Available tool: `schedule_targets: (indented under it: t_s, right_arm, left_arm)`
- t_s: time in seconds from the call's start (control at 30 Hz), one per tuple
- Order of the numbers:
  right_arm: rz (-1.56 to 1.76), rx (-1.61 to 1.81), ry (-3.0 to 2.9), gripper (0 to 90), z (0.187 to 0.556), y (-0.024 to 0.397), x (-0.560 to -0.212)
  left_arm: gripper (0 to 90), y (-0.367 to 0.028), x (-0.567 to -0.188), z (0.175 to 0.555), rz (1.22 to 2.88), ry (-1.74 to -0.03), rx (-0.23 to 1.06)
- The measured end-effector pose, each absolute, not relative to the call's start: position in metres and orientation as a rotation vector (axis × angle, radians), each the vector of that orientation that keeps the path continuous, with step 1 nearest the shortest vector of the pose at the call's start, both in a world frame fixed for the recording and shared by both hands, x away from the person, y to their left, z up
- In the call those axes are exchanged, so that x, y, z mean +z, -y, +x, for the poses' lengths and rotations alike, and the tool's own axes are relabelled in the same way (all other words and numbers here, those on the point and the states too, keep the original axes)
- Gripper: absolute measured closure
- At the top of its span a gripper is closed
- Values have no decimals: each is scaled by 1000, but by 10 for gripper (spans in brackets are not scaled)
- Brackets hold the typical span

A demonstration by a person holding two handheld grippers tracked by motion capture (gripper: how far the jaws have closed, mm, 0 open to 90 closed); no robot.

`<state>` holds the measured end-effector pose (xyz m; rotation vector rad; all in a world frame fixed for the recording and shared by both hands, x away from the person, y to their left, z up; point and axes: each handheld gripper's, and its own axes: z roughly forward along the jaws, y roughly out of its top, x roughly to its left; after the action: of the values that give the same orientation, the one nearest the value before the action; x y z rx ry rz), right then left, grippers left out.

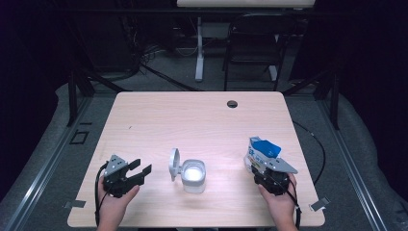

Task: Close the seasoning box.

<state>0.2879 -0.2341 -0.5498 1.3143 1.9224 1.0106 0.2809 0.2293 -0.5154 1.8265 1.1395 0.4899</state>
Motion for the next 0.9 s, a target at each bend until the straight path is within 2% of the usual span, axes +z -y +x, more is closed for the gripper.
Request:
schedule_targets:
  t_s: [0.53,0.9]
  right_arm:
    - [1318,1001,-1912,503,276,242,-551]
    - [1335,1001,-1859,473,250,242,-554]
  left_arm:
    - [488,-227,-511,278,1820,-1121,493]
    - [500,-222,-507,275,1823,-1098,494]
